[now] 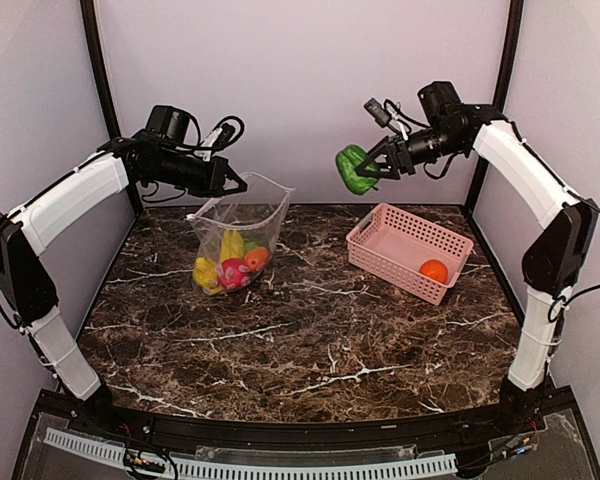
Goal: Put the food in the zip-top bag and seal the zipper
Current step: Place the fake fruit in the zipper food storage bag.
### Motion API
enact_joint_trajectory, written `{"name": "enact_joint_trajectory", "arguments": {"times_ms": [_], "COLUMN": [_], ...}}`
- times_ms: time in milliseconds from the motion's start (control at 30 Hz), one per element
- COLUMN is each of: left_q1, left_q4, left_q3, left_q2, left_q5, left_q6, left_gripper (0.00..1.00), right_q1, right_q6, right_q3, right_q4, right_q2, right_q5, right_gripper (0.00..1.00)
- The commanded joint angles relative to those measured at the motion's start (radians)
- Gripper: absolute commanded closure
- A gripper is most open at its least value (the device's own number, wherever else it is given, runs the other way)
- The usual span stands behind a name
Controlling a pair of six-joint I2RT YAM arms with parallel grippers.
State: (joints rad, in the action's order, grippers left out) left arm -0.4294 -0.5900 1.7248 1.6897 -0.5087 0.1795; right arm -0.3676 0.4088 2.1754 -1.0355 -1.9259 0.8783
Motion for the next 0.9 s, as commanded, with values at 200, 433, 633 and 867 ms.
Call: {"name": "enact_joint_trajectory", "arguments": {"times_ms": [200,433,633,867], "left_q1": [-0.002,-0.003,-0.026,-0.028], "left_q4": [0.026,0.032,0.045,0.026], "left_q3": [0.000,-0.006,-0.009,-0.008], "left_q2": [-0.030,-0.036,-0.050,-0.055], "left_q5": [-0.025,-0.050,-0.064,-0.042], "left_q6": [0.023,0.064,0.074,0.060], "left_gripper": [0.99,0.99,0.99,0.99], "right_q1": [-0.150,-0.239,-0.322,-0.348], "right_q6": [-0.139,-0.207,-0.202,-0.160], "right_q3": [0.072,0.053,0.134,0.228], "right_q4": [0.260,0.455,0.547,0.562], "right_q2": [-0.054,-0.086,-0.201,-0.299], "right_q5": [0.200,0.180,0.081,0.009], "right_gripper": [0.59,0.59,0.58,0.59]}}
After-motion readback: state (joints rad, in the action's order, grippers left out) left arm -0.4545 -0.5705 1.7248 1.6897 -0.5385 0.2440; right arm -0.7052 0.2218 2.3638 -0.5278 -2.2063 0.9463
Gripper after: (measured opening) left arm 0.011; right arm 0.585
